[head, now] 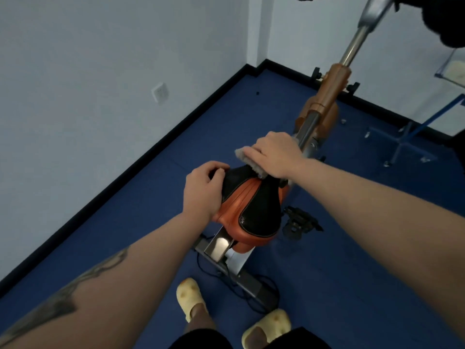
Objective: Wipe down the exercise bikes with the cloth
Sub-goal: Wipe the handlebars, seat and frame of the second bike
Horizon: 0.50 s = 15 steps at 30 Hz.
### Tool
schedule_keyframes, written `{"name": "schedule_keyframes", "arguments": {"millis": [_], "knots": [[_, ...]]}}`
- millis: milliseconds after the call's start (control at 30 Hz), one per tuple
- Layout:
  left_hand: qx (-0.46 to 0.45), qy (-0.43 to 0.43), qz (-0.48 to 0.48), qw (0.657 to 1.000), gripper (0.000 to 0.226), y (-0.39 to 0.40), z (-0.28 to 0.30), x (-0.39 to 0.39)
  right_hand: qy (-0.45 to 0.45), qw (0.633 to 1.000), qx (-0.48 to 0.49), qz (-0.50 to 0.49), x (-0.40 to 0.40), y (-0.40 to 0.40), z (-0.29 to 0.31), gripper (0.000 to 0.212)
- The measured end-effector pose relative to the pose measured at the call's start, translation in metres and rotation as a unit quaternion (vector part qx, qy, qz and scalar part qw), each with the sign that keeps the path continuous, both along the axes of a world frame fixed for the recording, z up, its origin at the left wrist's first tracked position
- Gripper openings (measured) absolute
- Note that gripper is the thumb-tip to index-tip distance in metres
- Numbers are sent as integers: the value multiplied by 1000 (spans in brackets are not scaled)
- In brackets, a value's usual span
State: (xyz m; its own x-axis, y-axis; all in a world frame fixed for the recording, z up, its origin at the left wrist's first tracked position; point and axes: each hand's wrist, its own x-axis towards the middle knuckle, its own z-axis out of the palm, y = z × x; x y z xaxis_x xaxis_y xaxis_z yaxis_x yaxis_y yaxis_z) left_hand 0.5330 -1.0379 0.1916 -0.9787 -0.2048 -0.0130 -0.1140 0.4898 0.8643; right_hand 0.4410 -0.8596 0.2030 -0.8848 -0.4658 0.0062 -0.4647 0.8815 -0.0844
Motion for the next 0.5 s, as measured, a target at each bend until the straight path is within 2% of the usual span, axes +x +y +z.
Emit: {"name": "schedule_keyframes", "arguments": {"millis": [100, 133, 167, 267, 333, 400, 467, 500], "knots": [[23, -6, 37, 999, 16, 2, 2, 9, 14, 998, 54, 12, 6, -17, 6, 51], [43, -9, 44, 998, 12, 2, 0, 16, 24, 998, 42, 41, 17, -22, 4, 46], [60, -5, 39, 997, 18, 3, -2, 25, 18, 998, 3, 68, 30, -25, 3, 43], [107, -8, -1, 994, 81, 4, -10, 50, -82, 987, -101, 99, 46, -22, 6, 43], [150, -42, 3, 988, 116, 4, -14, 59, -118, 985, -85, 91, 41, -22, 11, 46], [226, -66, 8, 972, 133, 5, -14, 58, -95, 994, -18, 54, 33, -31, 17, 44], [274, -70, 6, 959, 138, 8, -16, 57, -77, 996, 27, 35, 35, -47, 16, 42], [289, -65, 2, 955, 136, 7, -19, 57, -90, 995, 20, 44, 38, -54, 13, 44]]}}
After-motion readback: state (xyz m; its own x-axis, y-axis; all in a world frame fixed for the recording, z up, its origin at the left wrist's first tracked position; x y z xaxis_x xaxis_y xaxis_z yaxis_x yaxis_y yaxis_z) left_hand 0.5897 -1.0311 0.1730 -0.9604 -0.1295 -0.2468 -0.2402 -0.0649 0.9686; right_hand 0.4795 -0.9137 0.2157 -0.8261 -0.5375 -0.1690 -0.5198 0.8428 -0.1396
